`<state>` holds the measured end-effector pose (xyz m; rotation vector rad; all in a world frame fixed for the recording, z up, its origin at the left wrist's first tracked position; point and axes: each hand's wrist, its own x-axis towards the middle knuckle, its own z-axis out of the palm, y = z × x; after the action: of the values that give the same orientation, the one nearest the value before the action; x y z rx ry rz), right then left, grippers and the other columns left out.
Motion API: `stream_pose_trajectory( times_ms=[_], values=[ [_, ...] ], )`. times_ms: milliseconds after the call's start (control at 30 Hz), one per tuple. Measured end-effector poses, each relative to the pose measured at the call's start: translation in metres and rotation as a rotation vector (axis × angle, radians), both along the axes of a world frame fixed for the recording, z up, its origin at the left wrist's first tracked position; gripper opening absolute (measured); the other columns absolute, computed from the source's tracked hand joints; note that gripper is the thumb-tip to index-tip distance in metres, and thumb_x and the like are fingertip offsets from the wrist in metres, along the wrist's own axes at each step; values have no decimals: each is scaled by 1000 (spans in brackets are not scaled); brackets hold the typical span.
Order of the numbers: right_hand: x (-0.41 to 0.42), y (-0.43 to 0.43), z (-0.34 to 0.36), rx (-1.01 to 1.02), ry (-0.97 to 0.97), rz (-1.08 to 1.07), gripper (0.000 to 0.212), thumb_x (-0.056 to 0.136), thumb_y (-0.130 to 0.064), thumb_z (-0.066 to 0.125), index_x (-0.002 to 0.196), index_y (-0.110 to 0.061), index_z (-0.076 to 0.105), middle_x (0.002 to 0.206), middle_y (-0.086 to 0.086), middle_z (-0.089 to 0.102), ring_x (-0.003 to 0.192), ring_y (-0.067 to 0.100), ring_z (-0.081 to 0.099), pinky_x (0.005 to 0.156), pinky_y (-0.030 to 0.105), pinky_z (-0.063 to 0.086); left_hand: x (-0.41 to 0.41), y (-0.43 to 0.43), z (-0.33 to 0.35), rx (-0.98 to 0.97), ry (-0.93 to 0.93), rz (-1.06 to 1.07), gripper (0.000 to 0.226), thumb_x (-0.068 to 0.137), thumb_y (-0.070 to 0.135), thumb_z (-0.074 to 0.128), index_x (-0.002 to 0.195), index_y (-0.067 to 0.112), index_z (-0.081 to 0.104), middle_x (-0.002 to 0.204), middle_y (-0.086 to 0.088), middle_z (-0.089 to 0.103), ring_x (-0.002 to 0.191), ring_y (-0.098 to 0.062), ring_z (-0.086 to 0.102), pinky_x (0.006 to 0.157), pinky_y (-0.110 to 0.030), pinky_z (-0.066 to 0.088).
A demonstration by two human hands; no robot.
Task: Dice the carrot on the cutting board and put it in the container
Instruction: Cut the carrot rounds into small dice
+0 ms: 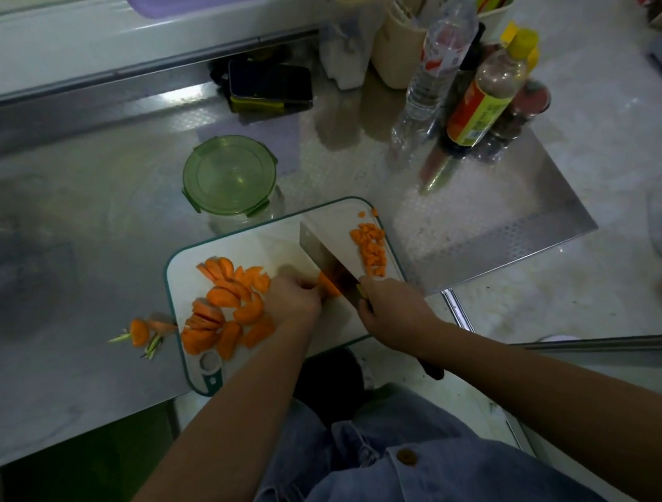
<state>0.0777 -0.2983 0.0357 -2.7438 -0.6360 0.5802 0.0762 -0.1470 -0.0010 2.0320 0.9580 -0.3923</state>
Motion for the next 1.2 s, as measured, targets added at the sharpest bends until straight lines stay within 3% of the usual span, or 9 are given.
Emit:
stream_pose_trajectory(
  times_ms=[267,500,633,933,1100,1200],
  values=[
    [-6,10,-15,-34,45,-61,17,94,-22,43,103,-8,49,94,16,57,83,33,58,64,33,38,4,2,0,-3,5,-41,16,76,25,73,71,9,75,70,-12,69,68,-25,65,56,-30,47],
    [-8,15,-16,-31,41,-76,18,94,-20,43,105,-7,49,95,17,61,84,35,60,68,38,46,5,3,1,-8,8,-41,11,79,17,69,80,7,75,76,-13,71,74,-26,67,64,-32,53],
    [-6,16,-15,-17,45,-69,19,94,-19,44,105,-5,49,95,20,61,86,38,59,64,36,39,4,3,3,-29,27,-8,11,78,18,68,78,9,76,76,-12,71,74,-25,67,62,-30,53],
    [-9,13,-17,-69,-6,-27,19,95,-20,42,106,-7,50,95,17,63,84,36,62,67,37,46,7,6,2,-71,30,85,13,75,17,74,85,9,74,87,-15,72,83,-29,68,73,-36,57],
    [1,20,-20,-31,-23,-62,20,93,-21,46,105,-5,50,92,19,62,84,37,60,63,37,42,6,6,3,-74,35,86,15,69,20,78,77,8,74,79,-12,70,75,-26,66,65,-33,56],
    [2,18,-23,18,-42,-82,20,95,-23,44,106,-7,49,88,17,62,79,37,60,62,39,45,5,6,4,-79,27,91,8,71,17,76,76,12,74,81,-9,71,77,-24,66,67,-32,55]
  ],
)
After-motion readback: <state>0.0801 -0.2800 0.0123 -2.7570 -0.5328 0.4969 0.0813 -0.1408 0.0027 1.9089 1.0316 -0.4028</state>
